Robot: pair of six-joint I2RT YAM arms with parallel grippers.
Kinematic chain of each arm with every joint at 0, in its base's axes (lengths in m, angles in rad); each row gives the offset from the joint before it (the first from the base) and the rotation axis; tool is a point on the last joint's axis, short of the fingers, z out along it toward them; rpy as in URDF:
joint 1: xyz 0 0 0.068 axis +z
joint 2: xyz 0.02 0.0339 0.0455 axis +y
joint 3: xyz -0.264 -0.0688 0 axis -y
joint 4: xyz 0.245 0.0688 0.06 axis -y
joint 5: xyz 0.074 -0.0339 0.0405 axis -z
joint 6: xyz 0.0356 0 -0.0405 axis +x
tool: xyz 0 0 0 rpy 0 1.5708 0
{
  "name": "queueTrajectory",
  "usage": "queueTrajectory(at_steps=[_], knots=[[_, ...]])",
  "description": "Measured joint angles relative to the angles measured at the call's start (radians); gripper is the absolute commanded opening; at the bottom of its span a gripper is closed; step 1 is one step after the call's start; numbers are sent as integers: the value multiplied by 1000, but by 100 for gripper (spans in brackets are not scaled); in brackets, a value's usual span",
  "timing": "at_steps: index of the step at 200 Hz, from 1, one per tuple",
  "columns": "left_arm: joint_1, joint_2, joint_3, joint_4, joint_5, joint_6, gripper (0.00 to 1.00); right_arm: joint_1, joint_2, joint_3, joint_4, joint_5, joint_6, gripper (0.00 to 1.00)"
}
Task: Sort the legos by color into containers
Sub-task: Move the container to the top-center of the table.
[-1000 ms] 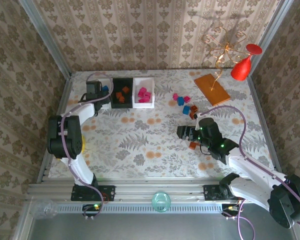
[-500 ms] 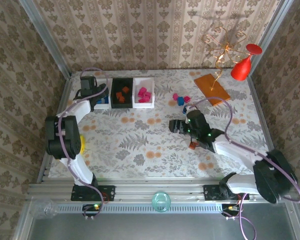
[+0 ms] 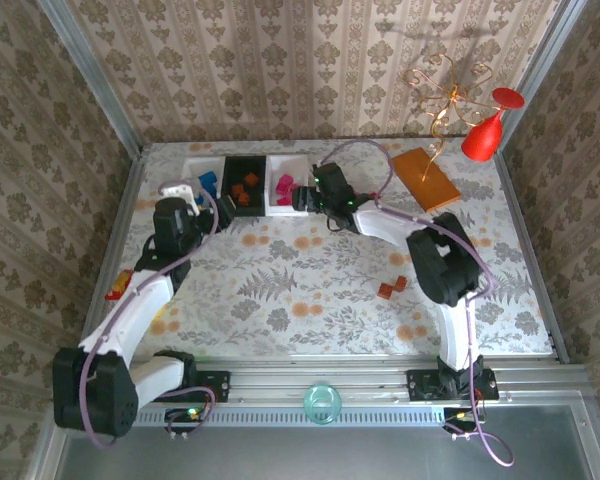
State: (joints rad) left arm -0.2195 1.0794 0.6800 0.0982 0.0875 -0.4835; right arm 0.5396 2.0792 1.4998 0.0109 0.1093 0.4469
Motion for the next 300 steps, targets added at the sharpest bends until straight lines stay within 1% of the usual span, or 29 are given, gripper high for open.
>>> queueTrajectory(at_steps=[23, 48, 72, 90, 137, 162, 207, 243, 270, 300], knots=[[-34, -79, -78, -8, 6, -15, 81, -14, 138, 187, -88, 0, -2, 82], [-67, -118, -107, -23, 8, -15, 81, -37, 247, 345, -186, 1, 0, 80], [-69, -137, -123, -29, 8, -15, 81, -60, 307, 445, -263, 11, 6, 77], [-71, -151, -138, -35, 7, -15, 81, -78, 324, 475, -292, 12, 15, 75], [-76, -163, -164, -46, 6, -15, 81, -111, 321, 470, -315, 11, 26, 70], [-76, -162, -171, -45, 6, -15, 81, -138, 295, 415, -308, 11, 28, 70], [-82, -156, -191, -45, 7, -15, 81, -194, 224, 316, -297, -50, 4, 76], [-85, -156, -195, -39, 6, -15, 81, -212, 80, 182, -251, -97, -35, 76], [-95, -136, -195, -29, 6, -15, 81, -230, -6, 129, -232, -103, -62, 73], [-109, -116, -195, -16, 6, -15, 81, -270, -11, 128, -248, -83, -96, 68]])
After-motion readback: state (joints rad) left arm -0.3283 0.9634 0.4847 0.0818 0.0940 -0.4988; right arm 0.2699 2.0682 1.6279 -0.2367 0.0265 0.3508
